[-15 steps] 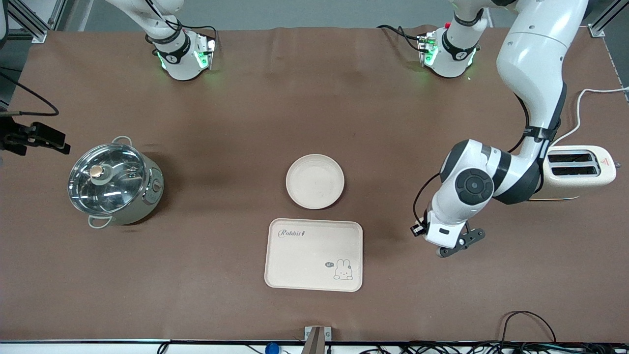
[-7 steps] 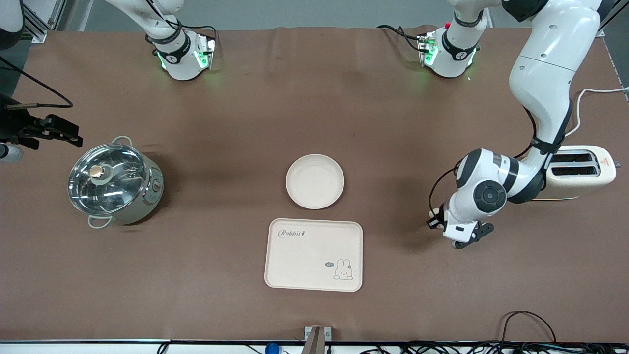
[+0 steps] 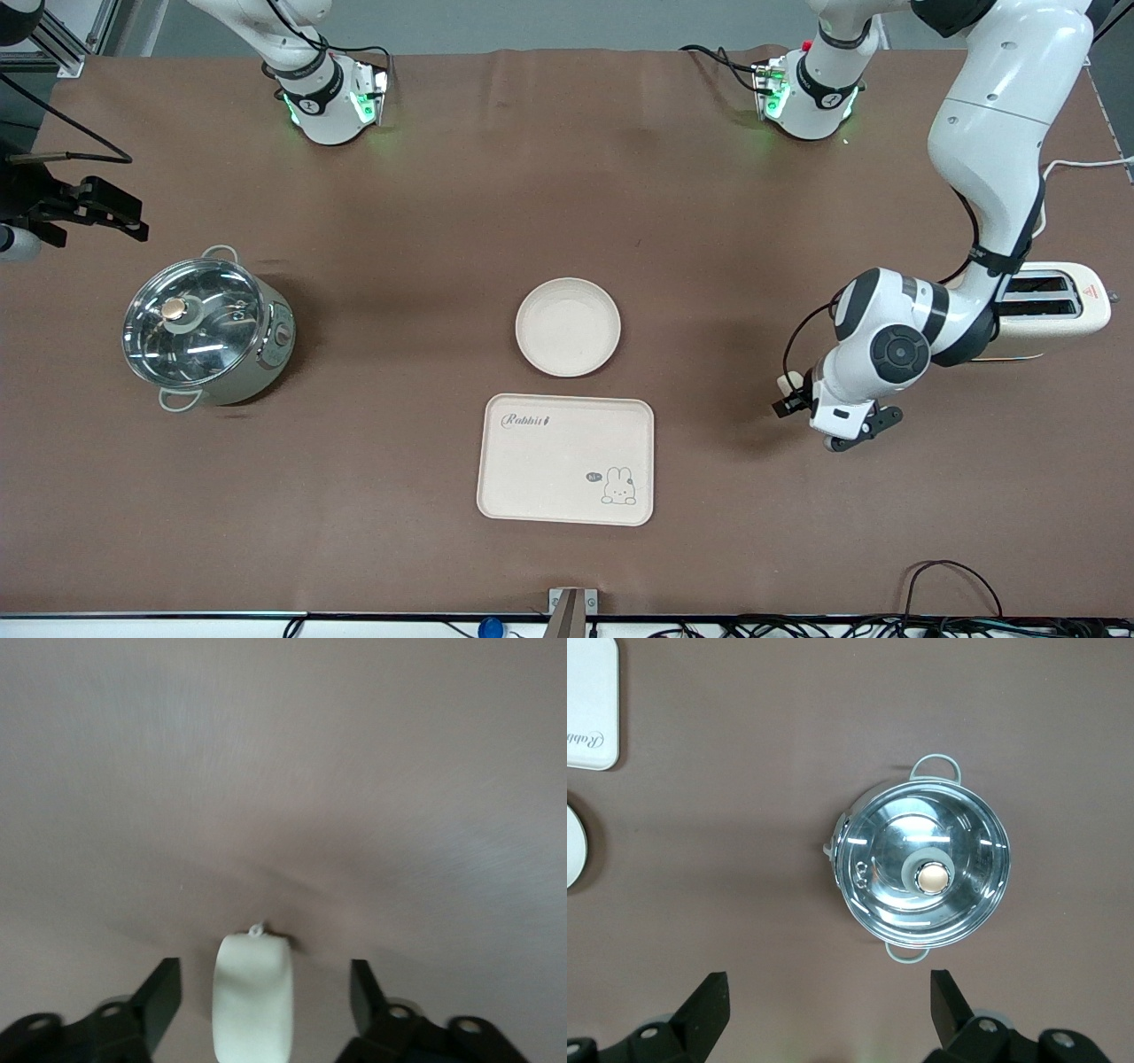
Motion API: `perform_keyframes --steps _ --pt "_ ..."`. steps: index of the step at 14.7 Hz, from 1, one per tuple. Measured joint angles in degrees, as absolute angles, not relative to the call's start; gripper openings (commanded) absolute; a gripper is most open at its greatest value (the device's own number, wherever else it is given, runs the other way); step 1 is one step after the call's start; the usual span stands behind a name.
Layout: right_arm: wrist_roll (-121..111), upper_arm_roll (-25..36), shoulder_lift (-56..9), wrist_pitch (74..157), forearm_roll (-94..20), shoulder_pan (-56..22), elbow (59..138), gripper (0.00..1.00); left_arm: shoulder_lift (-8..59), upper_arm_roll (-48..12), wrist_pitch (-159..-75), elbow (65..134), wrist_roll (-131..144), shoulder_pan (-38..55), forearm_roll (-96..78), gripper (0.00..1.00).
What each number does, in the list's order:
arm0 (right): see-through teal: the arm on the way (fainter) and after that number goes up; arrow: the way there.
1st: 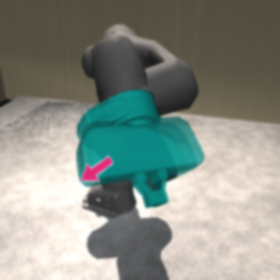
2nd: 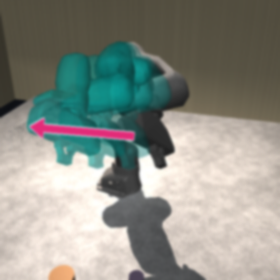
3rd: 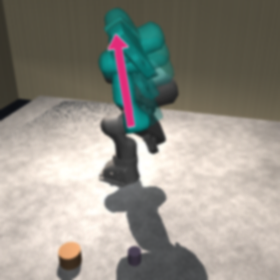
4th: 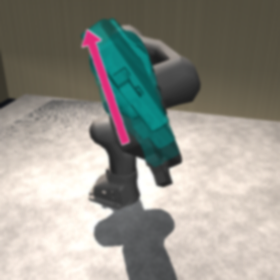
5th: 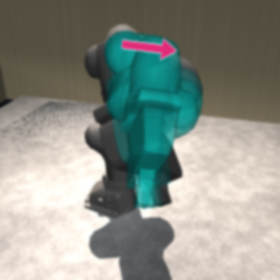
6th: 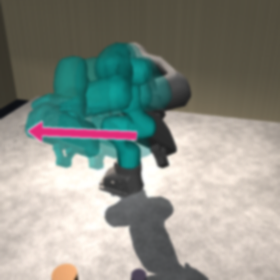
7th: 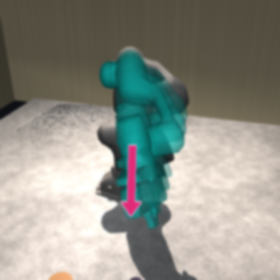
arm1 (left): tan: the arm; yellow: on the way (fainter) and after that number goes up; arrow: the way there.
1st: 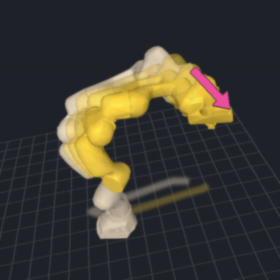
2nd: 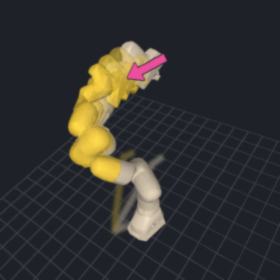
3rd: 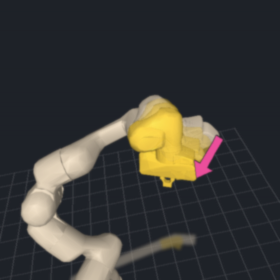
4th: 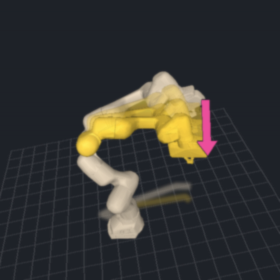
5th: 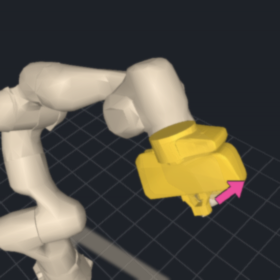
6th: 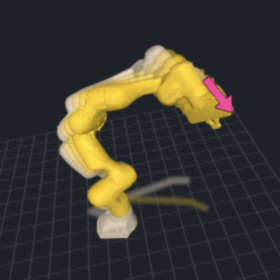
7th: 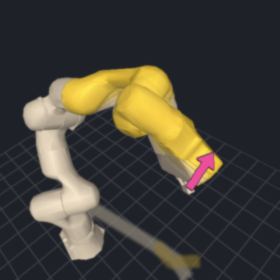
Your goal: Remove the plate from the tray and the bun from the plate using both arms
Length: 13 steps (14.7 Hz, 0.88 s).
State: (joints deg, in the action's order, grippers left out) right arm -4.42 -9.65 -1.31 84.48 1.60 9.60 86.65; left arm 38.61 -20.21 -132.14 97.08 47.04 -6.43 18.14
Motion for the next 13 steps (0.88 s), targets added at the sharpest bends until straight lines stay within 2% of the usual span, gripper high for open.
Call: perform_keyframes --steps 4,6,9,13 --pt "-4.5 -1.3 -1.2 84.9 1.6 3.4 86.0 1.00 31.0 -20.9 -129.8 95.3 42.6 -6.4 18.1 1.00" --pt "-4.5 0.0 -0.9 84.9 1.6 2.5 84.9 1.00 25.9 -21.0 -125.5 94.4 40.7 -6.5 18.1 1.00" --pt "-4.5 0.1 -0.5 84.8 1.6 2.1 84.7 1.00 18.3 -21.6 -113.6 91.1 39.0 -6.8 12.8 1.00" --pt "-4.5 0.2 -0.6 84.9 1.6 1.9 84.7 1.00 11.9 -21.6 -97.3 82.2 27.6 -7.9 8.9 1.00"
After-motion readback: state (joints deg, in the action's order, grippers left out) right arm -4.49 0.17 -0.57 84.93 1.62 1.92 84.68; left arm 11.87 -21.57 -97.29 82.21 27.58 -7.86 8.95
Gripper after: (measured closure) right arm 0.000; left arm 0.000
